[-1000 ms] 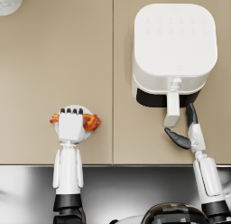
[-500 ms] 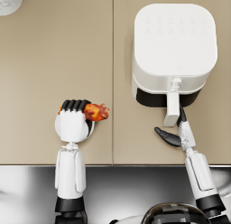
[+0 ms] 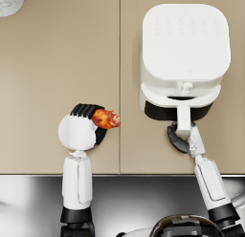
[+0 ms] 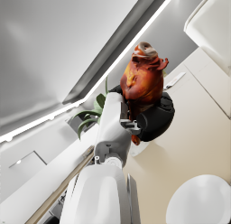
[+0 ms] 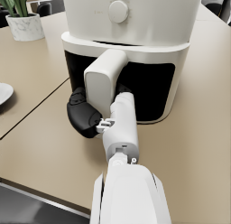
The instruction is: Pick up the drumstick and place it into the air fryer
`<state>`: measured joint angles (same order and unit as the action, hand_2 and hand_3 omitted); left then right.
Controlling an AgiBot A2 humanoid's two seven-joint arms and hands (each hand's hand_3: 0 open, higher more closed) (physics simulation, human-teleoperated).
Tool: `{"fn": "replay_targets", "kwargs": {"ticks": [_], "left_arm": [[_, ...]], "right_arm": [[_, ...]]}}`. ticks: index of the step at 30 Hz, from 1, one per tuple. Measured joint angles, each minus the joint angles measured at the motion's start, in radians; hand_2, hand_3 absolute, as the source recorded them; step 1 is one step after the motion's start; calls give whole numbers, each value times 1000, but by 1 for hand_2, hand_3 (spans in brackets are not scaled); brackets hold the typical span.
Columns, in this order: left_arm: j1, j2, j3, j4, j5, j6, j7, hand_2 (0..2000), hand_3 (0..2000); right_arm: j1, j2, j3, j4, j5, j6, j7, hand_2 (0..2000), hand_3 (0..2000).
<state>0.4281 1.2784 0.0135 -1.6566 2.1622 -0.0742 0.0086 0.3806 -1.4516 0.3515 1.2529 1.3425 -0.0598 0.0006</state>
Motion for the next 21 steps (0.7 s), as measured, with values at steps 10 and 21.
{"fn": "replay_targets", "kwargs": {"ticks": [10,21], "left_arm": [[38,24,72,-32,-3,0,0,2000,2000],[109,76,193,-37,-3,-1,0,2000,2000]], "right_arm": [[-187,191,120,322,-4,-80,-13,2000,2000],[-282,353,195,488,-3,-88,-14,2000,2000]]}}
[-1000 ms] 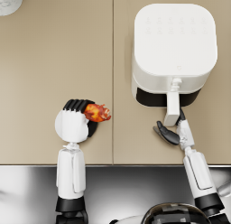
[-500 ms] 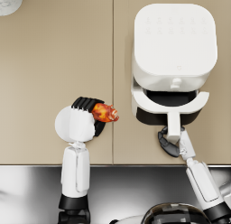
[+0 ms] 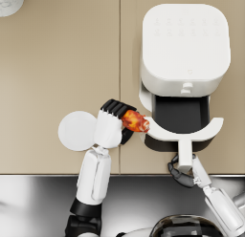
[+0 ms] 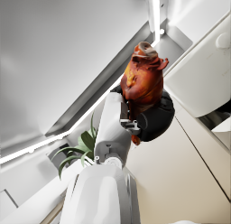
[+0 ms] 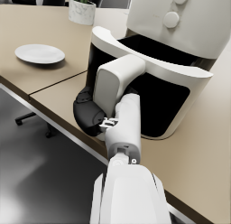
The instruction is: Pick up the drumstick and place it into the air fryer
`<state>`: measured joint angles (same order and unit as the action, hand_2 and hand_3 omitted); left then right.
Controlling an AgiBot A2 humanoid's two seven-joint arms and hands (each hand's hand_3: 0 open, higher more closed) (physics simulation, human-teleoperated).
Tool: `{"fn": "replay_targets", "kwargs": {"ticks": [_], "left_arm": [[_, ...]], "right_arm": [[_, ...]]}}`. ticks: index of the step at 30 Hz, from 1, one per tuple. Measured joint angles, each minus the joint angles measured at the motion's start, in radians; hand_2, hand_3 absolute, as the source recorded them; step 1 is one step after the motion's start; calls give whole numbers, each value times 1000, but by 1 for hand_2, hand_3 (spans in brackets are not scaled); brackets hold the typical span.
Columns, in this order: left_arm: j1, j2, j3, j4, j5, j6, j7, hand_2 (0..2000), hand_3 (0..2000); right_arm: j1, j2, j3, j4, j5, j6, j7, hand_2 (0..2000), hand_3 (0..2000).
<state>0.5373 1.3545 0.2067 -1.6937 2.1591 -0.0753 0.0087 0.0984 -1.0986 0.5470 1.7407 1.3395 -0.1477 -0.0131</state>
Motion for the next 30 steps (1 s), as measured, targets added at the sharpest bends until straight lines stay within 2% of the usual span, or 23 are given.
{"fn": "replay_targets", "kwargs": {"ticks": [5,12,21,30], "left_arm": [[55,41,57,16,0,0,0,2000,2000],[135,106,151,72,0,0,0,2000,2000],[184,162,263,141,0,-1,0,2000,2000],[197,190,264,221,0,0,0,2000,2000]], "right_arm": [[-9,32,-7,13,0,85,5,2000,2000],[-21,88,14,43,0,139,11,2000,2000],[-23,103,20,52,0,144,10,2000,2000],[-23,103,21,53,0,144,9,2000,2000]]}}
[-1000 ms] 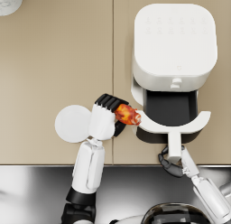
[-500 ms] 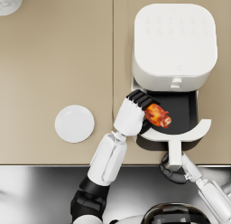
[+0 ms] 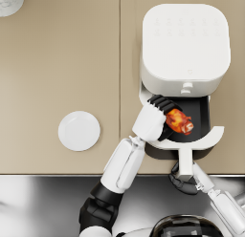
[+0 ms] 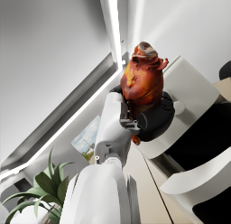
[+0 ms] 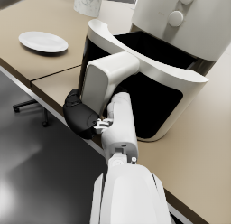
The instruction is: Pick up the drumstick and place it into the air fryer
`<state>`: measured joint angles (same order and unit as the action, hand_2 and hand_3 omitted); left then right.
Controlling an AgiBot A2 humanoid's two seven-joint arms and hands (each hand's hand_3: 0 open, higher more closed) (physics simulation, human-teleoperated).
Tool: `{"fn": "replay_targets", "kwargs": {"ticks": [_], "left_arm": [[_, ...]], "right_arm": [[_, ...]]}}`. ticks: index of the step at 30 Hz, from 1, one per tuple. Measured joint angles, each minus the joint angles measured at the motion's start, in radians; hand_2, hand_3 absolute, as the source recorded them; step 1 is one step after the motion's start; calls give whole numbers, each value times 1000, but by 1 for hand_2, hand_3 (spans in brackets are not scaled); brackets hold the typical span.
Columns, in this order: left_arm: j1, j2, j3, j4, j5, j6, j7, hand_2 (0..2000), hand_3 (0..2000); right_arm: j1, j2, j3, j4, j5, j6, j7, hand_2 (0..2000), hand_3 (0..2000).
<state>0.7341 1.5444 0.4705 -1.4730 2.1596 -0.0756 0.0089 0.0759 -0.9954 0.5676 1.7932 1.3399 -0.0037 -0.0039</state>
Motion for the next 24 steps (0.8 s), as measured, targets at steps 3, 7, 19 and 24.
{"fn": "replay_targets", "kwargs": {"ticks": [3,7,19,24], "left_arm": [[-6,2,-4,6,0,0,0,639,1673],[-14,5,1,11,0,42,-5,0,367],[-256,-93,-372,-272,-1,74,-9,0,0],[-302,-87,-609,-269,-1,75,-9,0,0]], "right_arm": [[0,0,0,0,0,0,0,2000,2000],[0,0,0,0,0,0,0,2000,2000],[0,0,0,0,0,0,0,2000,2000],[4,-18,-8,-18,0,13,2,2000,2000]]}}
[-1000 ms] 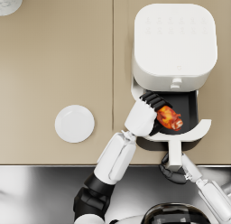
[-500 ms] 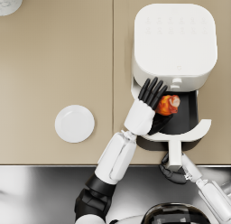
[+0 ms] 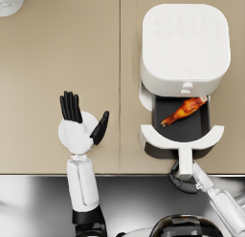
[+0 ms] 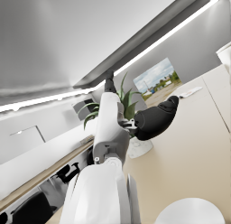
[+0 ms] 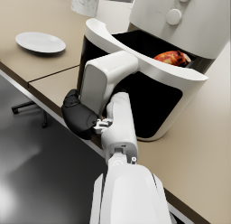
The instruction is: Pick up the drumstick and place it into the air fryer
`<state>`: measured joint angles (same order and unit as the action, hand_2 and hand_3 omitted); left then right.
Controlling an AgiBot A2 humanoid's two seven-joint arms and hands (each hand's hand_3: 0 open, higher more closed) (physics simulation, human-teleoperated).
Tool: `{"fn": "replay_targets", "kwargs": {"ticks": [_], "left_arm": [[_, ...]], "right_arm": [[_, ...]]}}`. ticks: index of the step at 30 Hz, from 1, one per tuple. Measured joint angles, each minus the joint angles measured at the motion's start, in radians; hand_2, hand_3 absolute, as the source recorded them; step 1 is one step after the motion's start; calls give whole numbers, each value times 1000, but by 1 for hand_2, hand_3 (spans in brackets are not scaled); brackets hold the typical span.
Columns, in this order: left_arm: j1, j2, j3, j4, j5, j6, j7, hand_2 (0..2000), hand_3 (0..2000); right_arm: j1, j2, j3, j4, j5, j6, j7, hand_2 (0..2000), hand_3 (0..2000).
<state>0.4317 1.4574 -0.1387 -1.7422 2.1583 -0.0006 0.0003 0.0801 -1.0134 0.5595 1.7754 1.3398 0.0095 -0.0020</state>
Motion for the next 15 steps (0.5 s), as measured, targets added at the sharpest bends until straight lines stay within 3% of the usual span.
{"fn": "replay_targets", "kwargs": {"ticks": [4,10,15], "left_arm": [[-27,4,-114,6,0,0,0,0,0],[-52,4,-183,9,0,0,0,0,0],[-69,3,-190,4,0,0,0,0,0]], "right_arm": [[53,5,16,-42,0,34,2,2000,2000],[185,120,156,-47,-1,21,5,2000,2000],[315,66,194,-193,-1,48,16,2000,2000]]}}
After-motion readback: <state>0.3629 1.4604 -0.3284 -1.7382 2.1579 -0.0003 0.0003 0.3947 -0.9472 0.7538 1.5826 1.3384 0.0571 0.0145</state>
